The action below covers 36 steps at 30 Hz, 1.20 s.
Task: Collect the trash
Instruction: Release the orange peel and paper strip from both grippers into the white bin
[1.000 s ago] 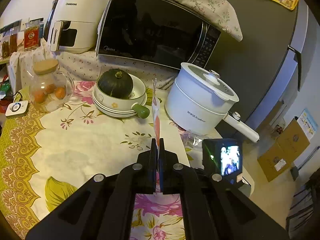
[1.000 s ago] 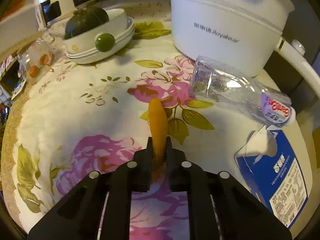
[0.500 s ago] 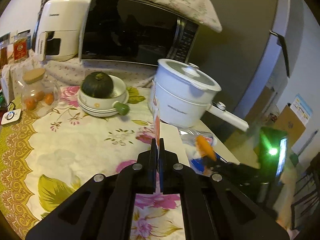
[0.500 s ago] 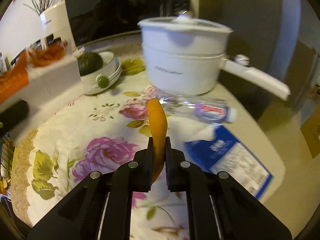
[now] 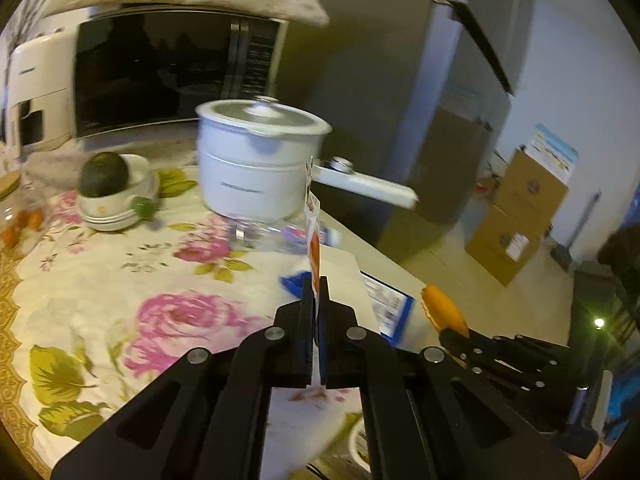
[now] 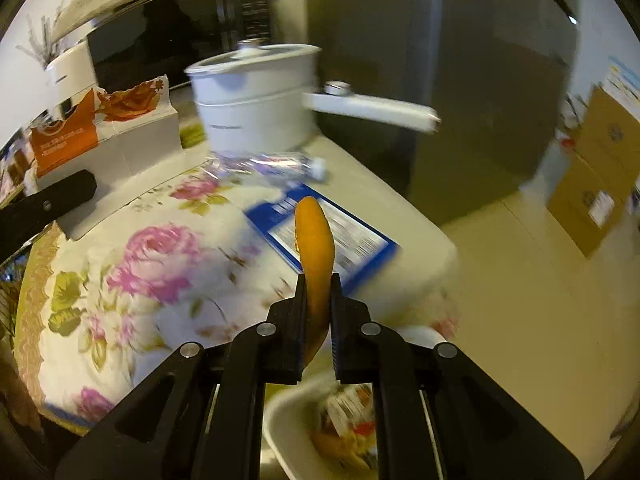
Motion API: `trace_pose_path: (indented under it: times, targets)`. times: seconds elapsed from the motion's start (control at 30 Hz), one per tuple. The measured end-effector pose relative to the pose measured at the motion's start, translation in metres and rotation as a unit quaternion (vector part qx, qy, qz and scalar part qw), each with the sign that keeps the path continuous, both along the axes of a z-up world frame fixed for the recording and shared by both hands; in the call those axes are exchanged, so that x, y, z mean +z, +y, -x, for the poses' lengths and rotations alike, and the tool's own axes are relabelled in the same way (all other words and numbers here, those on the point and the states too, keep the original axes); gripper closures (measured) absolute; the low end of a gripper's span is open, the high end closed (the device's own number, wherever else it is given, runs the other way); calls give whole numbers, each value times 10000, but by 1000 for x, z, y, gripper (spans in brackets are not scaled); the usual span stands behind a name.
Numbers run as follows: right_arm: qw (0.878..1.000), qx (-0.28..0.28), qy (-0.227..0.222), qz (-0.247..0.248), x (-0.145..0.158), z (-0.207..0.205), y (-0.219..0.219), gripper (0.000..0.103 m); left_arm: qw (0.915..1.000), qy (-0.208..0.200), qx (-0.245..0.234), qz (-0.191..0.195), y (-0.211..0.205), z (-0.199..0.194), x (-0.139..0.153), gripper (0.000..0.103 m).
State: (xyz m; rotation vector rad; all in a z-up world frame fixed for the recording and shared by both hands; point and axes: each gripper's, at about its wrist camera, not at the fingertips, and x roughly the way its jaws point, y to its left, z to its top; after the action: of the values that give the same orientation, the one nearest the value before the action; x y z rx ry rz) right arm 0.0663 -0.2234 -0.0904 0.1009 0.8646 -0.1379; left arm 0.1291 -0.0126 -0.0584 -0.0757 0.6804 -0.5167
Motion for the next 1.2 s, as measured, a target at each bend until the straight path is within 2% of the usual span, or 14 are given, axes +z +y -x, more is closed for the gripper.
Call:
trace_pose_path:
  times: [0.1,0.23,0.27,0.33,0.37,0.4,0.47,0.53,0.6,0.8,0.97,1.2]
  targets:
    - [9997,-225,130,-38,-6,24,-16,94,9997,18,-239,-92,-19,13,-6,102]
    - [9968,-575,551,-101,-29,51,-33,92,9980,69,-576,-246,-46,30,-16,102]
    - [9953,-669,691,-107,-37,56,-37,88,9975,80,-643,-276,-51,32,-18,102]
    - [9924,-851,881,-115,-50,67,-44,73,9963,105,-783,-345,-62,39,-23,101]
    - [9908,-964,942,-139,-56,73,-48,57,9957,115,-844,-378,-67,42,-25,101]
    - [9895,-1066,969,-144,-59,78,-52,49,9950,128,-901,-411,-72,45,-27,101]
    - [9882,-1184,966,-116,-60,84,-57,45,9937,168,-1001,-473,-81,50,-33,101]
    - [9872,-1336,874,52,-57,90,-59,37,9925,211,-1082,-518,-88,53,-37,101]
    - [9852,-1516,763,222,-54,97,-63,24,9912,254,-1169,-566,-97,57,-42,101]
    - [9744,-2076,683,520,-55,107,-81,13,9872,344,-1382,-724,-116,66,-54,101]
    - [9661,-2434,673,543,-56,113,-98,9,9835,464,-1515,-875,-128,68,-68,100]
    - [9609,-2624,700,534,-58,114,-108,8,9769,741,-1695,-1065,-144,69,-87,100]
